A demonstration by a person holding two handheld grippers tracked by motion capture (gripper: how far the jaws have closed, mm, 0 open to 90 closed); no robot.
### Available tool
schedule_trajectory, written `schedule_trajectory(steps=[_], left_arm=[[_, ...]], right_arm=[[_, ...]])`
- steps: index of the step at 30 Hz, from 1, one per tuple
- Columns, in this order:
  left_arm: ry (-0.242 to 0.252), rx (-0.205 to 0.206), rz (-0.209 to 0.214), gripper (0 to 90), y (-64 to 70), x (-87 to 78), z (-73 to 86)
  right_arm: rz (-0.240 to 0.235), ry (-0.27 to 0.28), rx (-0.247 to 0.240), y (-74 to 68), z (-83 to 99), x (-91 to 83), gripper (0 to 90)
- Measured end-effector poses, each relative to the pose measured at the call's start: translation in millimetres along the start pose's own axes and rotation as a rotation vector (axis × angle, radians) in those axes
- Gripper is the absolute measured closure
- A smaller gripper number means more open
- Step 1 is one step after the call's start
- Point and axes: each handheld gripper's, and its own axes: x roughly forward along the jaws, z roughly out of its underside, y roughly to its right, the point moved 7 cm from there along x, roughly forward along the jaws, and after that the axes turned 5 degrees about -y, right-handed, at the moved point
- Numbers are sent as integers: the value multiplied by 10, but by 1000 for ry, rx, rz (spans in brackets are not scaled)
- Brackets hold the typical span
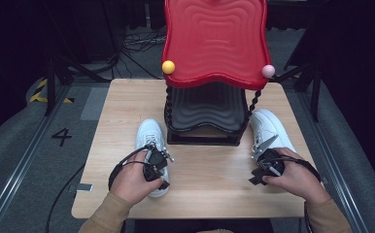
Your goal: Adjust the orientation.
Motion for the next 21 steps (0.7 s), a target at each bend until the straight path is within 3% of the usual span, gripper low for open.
schedule_trajectory(steps=[3, 4, 5, 6, 9, 13, 17, 21], left_arm=[[-20, -7, 15, 616, -8, 88, -20], [-44, -23, 9, 618, -10, 136, -31], [-47, -71, 12, 612, -18, 148, -35], [-47, -71, 12, 601, -18, 148, -35], [-50, -122, -3, 593, -13, 169, -44], [-40, -117, 7, 621, -6, 168, -47], [-40, -95, 38, 652, -13, 156, -33], [-39, -103, 81, 675, -26, 151, -18]], right_arm=[[-3, -2, 4, 2, 6, 9, 650], [-2, -5, 3, 4, 12, 11, 650], [-1, -6, 3, 3, 13, 13, 649], [-1, -6, 3, 3, 13, 13, 649], [-3, -5, 4, 0, 6, 22, 646], [-6, -13, -1, -8, -10, 52, 646], [-8, -11, -6, -21, -4, 56, 643], [-3, -1, 6, -3, 22, 28, 643]])
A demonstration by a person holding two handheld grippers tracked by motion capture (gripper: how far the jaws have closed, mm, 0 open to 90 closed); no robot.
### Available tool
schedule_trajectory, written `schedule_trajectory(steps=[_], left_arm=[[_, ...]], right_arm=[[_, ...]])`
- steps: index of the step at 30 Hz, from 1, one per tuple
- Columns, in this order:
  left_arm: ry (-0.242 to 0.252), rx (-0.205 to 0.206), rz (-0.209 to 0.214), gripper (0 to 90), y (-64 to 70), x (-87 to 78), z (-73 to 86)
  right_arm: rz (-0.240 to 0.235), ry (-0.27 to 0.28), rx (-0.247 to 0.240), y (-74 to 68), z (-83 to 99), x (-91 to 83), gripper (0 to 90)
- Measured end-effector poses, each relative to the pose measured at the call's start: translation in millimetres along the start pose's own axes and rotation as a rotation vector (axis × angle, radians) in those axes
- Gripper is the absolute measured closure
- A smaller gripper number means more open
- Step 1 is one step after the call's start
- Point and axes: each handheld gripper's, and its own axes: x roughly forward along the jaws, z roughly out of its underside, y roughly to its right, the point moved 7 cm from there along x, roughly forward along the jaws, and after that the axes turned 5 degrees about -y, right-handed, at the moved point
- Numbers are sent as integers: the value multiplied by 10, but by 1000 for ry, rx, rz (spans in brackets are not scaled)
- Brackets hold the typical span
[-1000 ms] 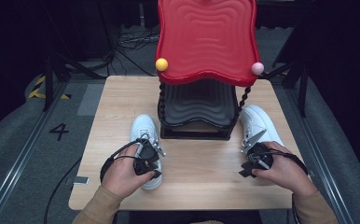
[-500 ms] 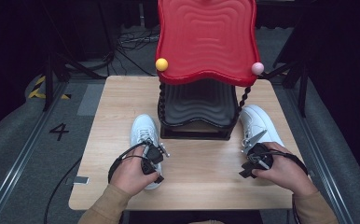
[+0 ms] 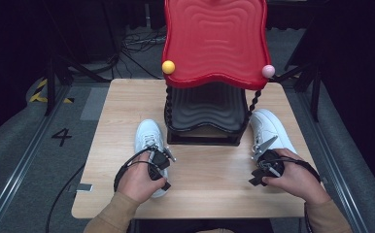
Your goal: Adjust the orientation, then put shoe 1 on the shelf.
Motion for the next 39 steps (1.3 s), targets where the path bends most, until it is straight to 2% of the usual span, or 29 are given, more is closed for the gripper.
schedule_trajectory(steps=[5, 9, 12, 18, 24, 27, 32, 39], left_arm=[[9, 6, 23, 696, -14, -5, 1], [17, 26, -6, 728, 4, -31, -2], [26, 35, -10, 734, 6, -72, -13], [46, 71, 6, 732, 0, -254, -38], [36, 105, -40, 732, 12, -527, -57], [54, 112, -44, 730, 25, -669, -73], [86, 132, -42, 729, 71, -1001, -88], [89, 178, -110, 728, 111, -1453, -89]], right_arm=[[-5, 4, -1, -14, 3, 1, 639], [2, 10, -7, -1, -15, -7, 638], [2, 8, 0, -8, -5, -4, 637], [8, 21, 10, 10, 0, -32, 637], [6, 10, 14, 21, -8, -5, 638], [5, 8, 14, 20, -8, 5, 638], [0, 9, 9, 15, -7, 12, 639], [-4, 10, 8, 21, 3, 9, 640]])
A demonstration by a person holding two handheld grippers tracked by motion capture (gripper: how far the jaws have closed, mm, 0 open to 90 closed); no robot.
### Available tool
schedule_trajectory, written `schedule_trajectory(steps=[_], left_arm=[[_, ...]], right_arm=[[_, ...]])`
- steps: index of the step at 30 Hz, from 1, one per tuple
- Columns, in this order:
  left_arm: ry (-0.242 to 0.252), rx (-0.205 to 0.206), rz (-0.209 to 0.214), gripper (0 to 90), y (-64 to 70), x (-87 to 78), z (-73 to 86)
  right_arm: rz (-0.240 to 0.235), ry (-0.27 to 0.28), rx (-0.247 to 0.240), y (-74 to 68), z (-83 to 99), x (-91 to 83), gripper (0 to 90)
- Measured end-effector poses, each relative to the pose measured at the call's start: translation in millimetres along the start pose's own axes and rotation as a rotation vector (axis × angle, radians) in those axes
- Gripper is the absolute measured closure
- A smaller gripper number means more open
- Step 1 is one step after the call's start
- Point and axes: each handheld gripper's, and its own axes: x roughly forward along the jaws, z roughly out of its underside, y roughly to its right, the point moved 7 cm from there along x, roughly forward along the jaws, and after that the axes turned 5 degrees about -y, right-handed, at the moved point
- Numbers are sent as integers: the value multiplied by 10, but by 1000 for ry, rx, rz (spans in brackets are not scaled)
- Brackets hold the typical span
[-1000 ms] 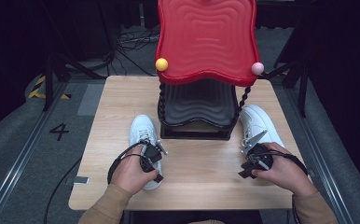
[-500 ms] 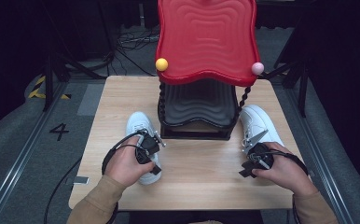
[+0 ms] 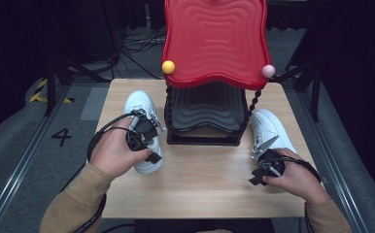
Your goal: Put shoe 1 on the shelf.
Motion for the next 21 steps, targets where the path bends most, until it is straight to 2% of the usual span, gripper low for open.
schedule_trajectory(steps=[6, 9, 13, 15, 19, 21], left_arm=[[3, 27, -28, 728, -4, -318, -17], [7, 41, -27, 727, -2, -394, -30], [1, 79, -24, 727, 1, -517, -53], [13, 84, -14, 727, 7, -598, -75], [13, 83, -25, 726, 1, -725, -114], [17, 55, -32, 726, -9, -814, -146]], right_arm=[[0, 0, 4, -2, 17, -1, 639], [0, -1, 6, -2, 22, 2, 639], [-2, -5, 5, -12, 26, 10, 639], [-3, -5, 6, -18, 24, 13, 639], [-3, -7, 3, -25, 26, 16, 639], [-3, -7, 6, -29, 28, 21, 638]])
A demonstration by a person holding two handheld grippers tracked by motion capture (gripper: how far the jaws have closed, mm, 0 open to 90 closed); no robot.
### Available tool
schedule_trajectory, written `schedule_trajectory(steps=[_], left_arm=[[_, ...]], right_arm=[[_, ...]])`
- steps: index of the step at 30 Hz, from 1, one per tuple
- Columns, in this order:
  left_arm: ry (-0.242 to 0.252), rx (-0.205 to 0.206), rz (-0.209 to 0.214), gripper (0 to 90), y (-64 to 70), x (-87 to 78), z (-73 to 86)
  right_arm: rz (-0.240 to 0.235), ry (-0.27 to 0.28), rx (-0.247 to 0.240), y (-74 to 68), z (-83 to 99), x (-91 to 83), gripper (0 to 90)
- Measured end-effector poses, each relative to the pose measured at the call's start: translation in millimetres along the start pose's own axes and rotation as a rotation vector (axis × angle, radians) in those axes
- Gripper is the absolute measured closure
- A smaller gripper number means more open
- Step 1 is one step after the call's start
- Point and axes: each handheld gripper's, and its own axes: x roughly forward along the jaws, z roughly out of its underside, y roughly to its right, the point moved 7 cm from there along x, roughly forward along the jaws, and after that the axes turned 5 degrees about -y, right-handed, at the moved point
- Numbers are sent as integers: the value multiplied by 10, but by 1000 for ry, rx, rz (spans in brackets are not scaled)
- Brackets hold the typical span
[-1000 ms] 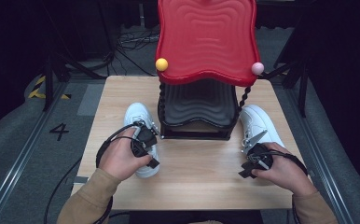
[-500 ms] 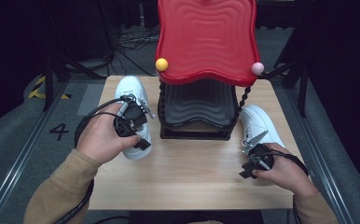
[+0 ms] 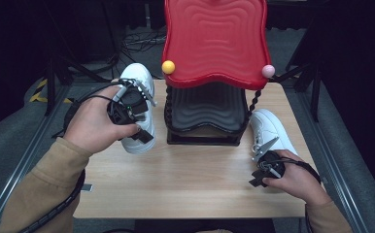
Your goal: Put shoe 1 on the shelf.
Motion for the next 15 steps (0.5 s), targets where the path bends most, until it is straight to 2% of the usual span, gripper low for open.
schedule_trajectory(steps=[4, 12, 15], left_arm=[[-6, -15, -14, 725, -11, -129, -53], [16, -3, -76, 725, -23, -495, -223], [21, 0, -95, 725, -30, -569, -276]], right_arm=[[1, -3, 0, -15, -9, 13, 639], [-7, -6, -8, -58, 1, 28, 638], [-9, -6, -13, -64, 15, 30, 638]])
